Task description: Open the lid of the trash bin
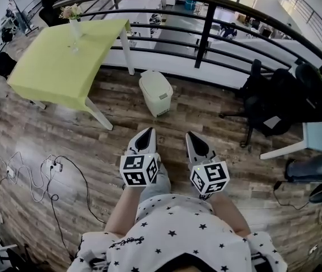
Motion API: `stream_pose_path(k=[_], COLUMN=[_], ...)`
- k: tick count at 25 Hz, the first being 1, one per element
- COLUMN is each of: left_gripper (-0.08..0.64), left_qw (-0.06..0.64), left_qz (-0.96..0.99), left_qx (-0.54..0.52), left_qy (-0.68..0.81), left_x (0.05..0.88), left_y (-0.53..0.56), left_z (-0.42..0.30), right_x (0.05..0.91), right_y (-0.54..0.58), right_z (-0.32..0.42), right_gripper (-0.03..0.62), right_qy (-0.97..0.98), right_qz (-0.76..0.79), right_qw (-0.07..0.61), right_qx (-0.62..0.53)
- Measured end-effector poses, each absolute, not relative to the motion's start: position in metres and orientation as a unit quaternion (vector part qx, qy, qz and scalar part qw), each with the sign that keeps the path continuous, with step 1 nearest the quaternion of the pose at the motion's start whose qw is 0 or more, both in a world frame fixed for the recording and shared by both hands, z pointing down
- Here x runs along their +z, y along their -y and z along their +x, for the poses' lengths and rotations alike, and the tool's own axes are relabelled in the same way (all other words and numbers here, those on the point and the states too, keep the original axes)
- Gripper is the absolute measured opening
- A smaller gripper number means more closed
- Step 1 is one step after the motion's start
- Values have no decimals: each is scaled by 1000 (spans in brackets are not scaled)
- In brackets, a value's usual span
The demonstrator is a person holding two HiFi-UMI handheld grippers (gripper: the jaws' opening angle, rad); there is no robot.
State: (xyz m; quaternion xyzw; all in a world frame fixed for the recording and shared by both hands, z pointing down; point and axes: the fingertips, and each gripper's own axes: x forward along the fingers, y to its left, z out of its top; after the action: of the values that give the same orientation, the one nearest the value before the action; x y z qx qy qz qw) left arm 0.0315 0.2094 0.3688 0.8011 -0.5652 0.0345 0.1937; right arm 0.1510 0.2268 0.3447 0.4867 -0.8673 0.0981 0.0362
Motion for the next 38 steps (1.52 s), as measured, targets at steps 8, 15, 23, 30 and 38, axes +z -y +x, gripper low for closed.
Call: stream_pose_path(k=[8,15,23,30,38], left_gripper=[12,11,11,12,12], left_qw=[197,203,210,219,258], left_qz=[796,794,798,801,783], left_qx=[42,47,51,59,61], left_qy=[571,571,562,554,563], left_x=[367,371,381,395,432], left_y=[-129,-65,0,49,74], left_z=[-5,-41,-74,-92,-109], right_x=[339,339,348,361,398], right_y=[-140,-75,-6,41,76], right_z=[117,85,53,34,23], right_gripper=[-6,-6,-6,-6,-6], right_qy=[869,868,864,859,859], right_qz=[482,484,488,491,481], right_qw=[44,56,66,75,112], right_qx=[99,99,106,123,134])
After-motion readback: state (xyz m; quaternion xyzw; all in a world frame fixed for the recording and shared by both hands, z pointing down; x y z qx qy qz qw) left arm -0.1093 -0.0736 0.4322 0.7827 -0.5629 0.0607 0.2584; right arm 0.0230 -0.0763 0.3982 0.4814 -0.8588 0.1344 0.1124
